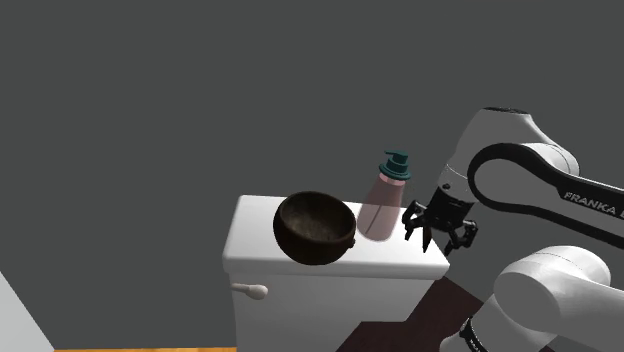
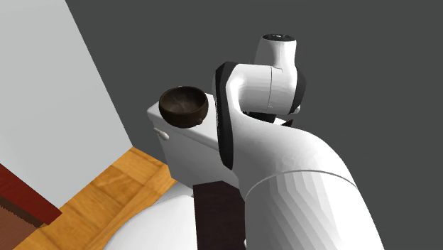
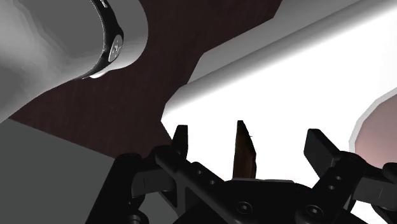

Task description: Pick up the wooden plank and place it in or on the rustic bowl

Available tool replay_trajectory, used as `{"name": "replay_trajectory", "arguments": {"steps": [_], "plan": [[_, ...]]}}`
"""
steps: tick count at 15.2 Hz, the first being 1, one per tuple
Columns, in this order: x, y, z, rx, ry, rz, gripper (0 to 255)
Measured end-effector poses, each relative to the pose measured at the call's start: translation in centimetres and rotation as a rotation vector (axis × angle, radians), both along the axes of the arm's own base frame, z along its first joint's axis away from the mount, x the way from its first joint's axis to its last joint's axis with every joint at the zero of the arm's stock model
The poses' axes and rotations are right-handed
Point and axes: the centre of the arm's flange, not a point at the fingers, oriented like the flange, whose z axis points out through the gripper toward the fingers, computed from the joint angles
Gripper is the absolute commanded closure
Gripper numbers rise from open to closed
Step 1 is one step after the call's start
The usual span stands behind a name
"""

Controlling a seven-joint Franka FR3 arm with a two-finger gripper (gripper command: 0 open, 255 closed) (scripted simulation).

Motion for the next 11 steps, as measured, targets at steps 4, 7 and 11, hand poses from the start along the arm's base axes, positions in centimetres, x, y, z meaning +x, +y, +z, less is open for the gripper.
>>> {"name": "replay_trajectory", "arguments": {"steps": [4,7,11], "plan": [[-0.03,0.04,-0.22,0.000,0.000,0.000,0],[-0.03,0.04,-0.23,0.000,0.000,0.000,255],[-0.03,0.05,-0.22,0.000,-0.001,0.000,255]]}}
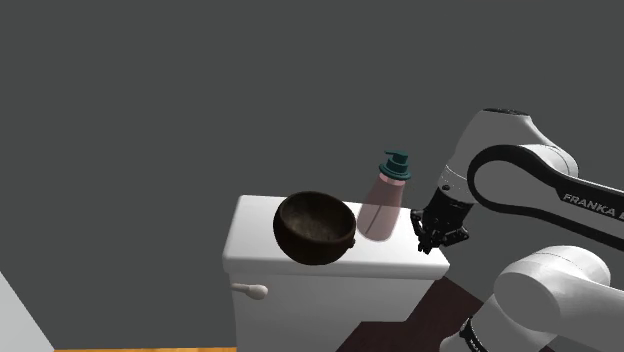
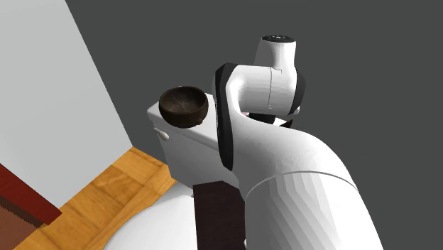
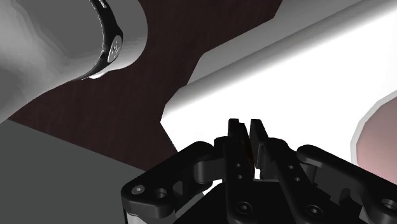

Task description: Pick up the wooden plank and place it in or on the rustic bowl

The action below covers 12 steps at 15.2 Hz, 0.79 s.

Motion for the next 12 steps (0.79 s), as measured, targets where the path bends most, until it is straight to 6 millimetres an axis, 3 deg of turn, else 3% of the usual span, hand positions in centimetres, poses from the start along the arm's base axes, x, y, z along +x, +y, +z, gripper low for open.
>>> {"name": "replay_trajectory", "arguments": {"steps": [6,12], "plan": [[0.0,0.0,0.2,0.000,0.001,0.000,255],[0.0,-0.1,3.2,0.000,0.000,0.000,255]]}}
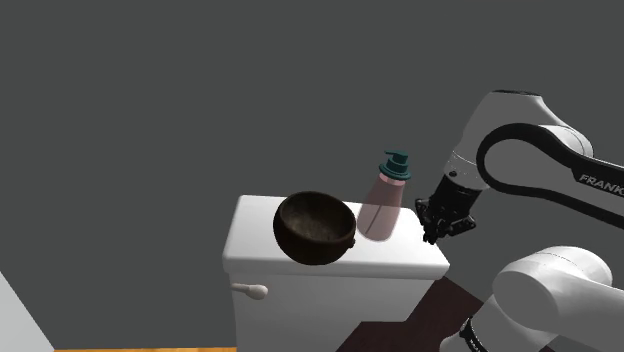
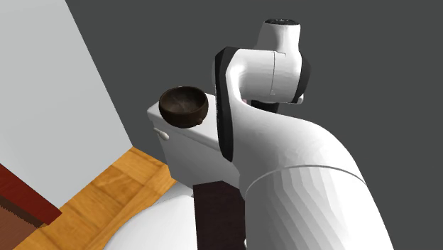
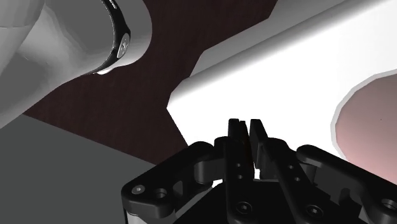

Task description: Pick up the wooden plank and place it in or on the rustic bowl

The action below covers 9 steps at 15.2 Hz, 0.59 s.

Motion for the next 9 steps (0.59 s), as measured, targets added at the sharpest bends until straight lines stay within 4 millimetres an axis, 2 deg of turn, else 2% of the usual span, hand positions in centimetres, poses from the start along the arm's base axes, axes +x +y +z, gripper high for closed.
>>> {"name": "replay_trajectory", "arguments": {"steps": [9], "plan": [[-0.1,0.0,4.7,0.000,0.000,0.000,255]]}}
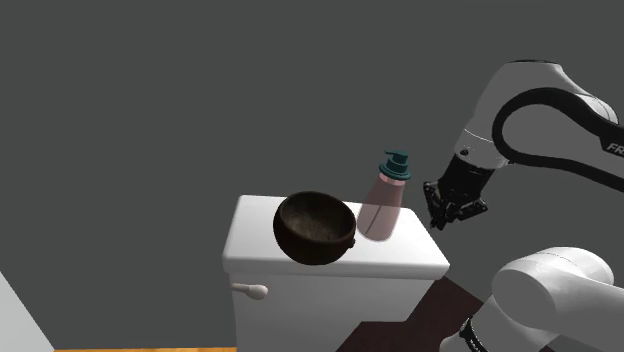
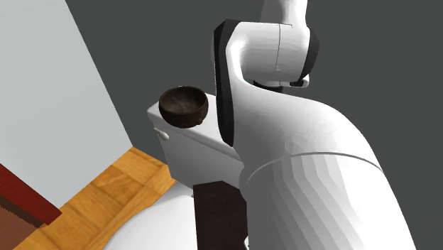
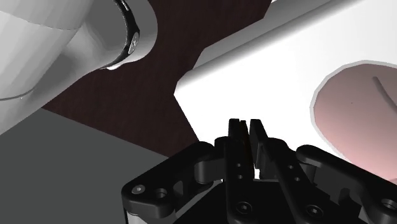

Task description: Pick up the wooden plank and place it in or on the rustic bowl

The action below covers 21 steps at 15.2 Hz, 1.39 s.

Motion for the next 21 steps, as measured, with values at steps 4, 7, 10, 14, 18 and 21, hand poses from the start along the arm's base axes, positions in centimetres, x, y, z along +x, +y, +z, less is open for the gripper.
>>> {"name": "replay_trajectory", "arguments": {"steps": [4,7,10,14,18,21], "plan": [[0.2,0.0,2.0,0.000,0.000,0.000,255],[0.0,0.0,3.6,0.000,0.000,0.000,255],[0.0,-0.1,5.2,0.000,0.000,0.000,255],[0.0,0.1,7.3,0.000,0.000,0.000,255],[0.2,0.6,8.8,0.000,0.000,0.000,255],[1.7,3.4,9.1,-0.001,0.000,0.000,255]]}}
